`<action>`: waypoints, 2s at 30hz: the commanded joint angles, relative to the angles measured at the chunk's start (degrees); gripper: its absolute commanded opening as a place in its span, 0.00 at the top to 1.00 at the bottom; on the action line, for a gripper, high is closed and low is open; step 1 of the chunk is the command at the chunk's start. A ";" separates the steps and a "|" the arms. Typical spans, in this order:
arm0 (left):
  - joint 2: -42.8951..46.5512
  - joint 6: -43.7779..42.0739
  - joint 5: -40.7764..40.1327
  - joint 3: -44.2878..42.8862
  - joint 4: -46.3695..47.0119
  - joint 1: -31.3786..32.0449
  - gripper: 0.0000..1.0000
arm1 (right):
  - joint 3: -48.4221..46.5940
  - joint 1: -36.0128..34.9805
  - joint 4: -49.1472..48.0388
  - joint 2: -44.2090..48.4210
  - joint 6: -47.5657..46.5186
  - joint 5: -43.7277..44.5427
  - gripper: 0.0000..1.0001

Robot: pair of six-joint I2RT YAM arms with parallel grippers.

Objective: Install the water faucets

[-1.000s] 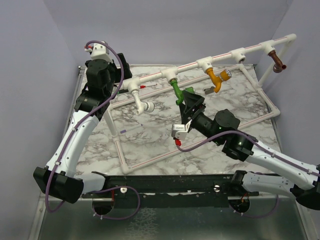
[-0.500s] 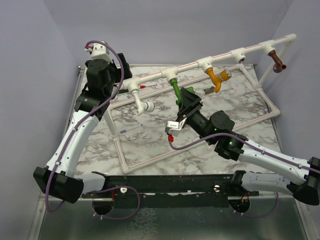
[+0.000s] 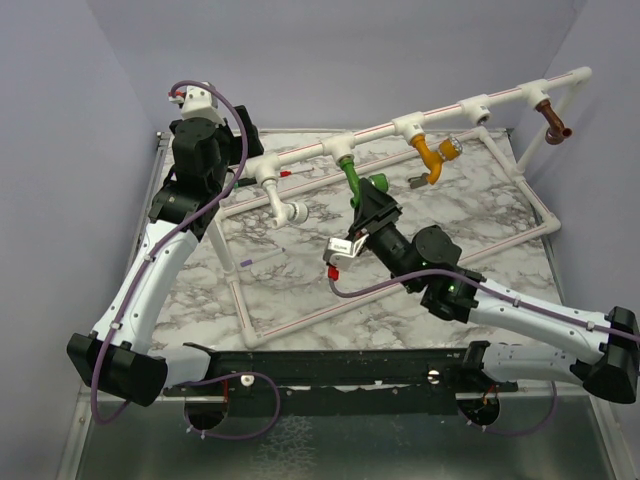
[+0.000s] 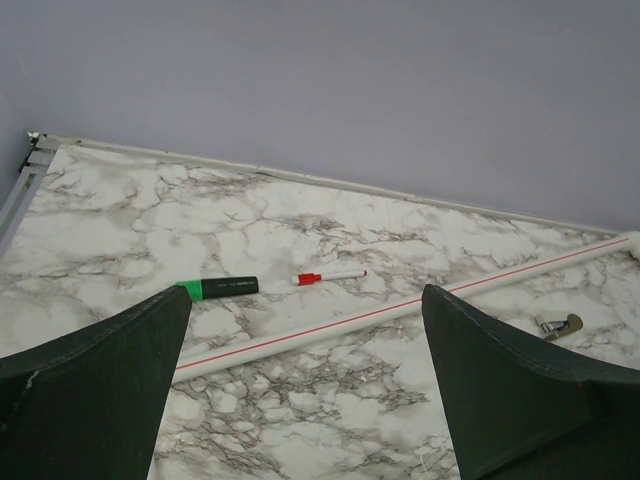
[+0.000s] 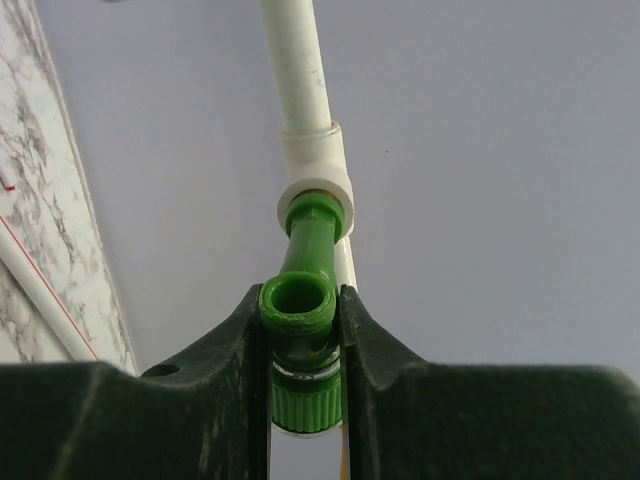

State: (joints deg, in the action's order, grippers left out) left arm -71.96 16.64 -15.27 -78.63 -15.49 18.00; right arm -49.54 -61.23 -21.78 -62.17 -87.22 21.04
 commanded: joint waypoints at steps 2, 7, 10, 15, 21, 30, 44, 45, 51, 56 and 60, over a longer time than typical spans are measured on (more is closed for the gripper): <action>-2.74 -0.65 3.84 3.48 -11.45 1.16 0.01 | 1.33 -2.26 -9.14 -1.66 8.55 3.81 1.00; -2.77 -0.70 3.89 3.48 -11.49 1.18 0.01 | 1.74 -3.68 -14.30 -3.31 22.24 5.26 1.00; -2.68 -0.74 3.76 3.48 -11.50 1.16 0.01 | 1.87 -3.88 -18.04 -4.03 29.72 6.42 0.99; -2.70 -0.74 3.84 3.53 -11.50 1.14 0.01 | 1.53 -3.89 -21.62 -3.52 44.99 7.87 0.99; -2.39 -0.74 3.93 3.48 -11.48 1.08 0.01 | 1.64 -3.89 -23.86 -2.56 63.09 7.97 0.99; -2.16 -0.74 4.01 3.48 -11.47 1.07 0.01 | 2.15 -3.89 -30.18 -3.30 86.46 12.07 0.99; -2.17 -0.47 4.55 3.49 -11.41 1.12 0.01 | -0.80 -3.85 -19.88 -3.11 127.76 28.87 0.99; -2.21 -0.47 4.54 3.49 -11.41 1.08 0.01 | -1.26 -3.82 -18.07 -2.89 131.83 29.59 0.99; -2.29 -0.47 4.55 3.48 -11.45 1.07 0.01 | -2.85 -3.81 -8.61 -1.45 150.99 30.82 0.99; -2.37 -0.47 4.46 3.48 -11.41 1.07 0.01 | -3.75 -3.81 -3.53 -1.02 160.32 30.71 0.99; -2.52 -0.54 4.52 3.48 -11.43 1.07 0.01 | -4.74 -3.81 -0.20 -1.19 164.48 29.95 0.99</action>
State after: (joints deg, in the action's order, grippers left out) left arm -71.90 16.78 -15.07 -78.63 -15.49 17.89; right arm -51.53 -64.55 -25.91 -64.79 66.13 50.11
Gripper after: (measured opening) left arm 0.990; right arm 0.304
